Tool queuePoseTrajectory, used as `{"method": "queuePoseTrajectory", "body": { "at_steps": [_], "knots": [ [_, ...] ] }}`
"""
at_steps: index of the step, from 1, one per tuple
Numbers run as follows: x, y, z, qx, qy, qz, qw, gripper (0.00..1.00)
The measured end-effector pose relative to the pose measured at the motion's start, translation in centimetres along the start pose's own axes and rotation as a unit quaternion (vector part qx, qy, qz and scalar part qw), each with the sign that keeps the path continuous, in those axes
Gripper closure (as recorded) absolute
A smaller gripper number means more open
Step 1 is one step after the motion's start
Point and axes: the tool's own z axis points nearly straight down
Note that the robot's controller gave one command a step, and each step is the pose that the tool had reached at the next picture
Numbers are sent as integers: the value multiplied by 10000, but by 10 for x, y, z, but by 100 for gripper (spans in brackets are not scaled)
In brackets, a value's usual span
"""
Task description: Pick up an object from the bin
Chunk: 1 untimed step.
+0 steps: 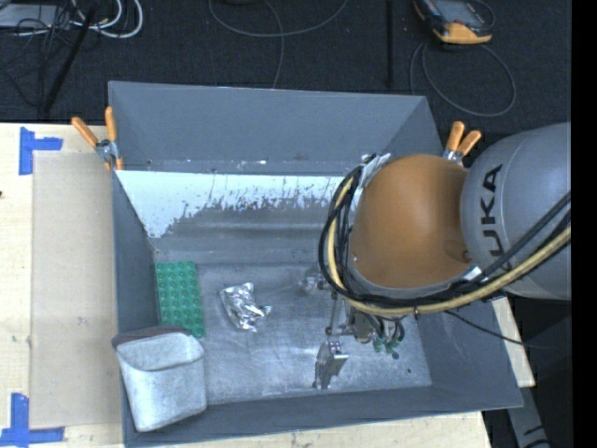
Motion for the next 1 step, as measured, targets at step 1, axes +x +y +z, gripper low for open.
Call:
{"method": "queuePoseTrajectory", "body": {
  "at_steps": [1],
  "knots": [
    [-4, 5, 57, 10, 21, 2048, 9788, 0]
  ]
}}
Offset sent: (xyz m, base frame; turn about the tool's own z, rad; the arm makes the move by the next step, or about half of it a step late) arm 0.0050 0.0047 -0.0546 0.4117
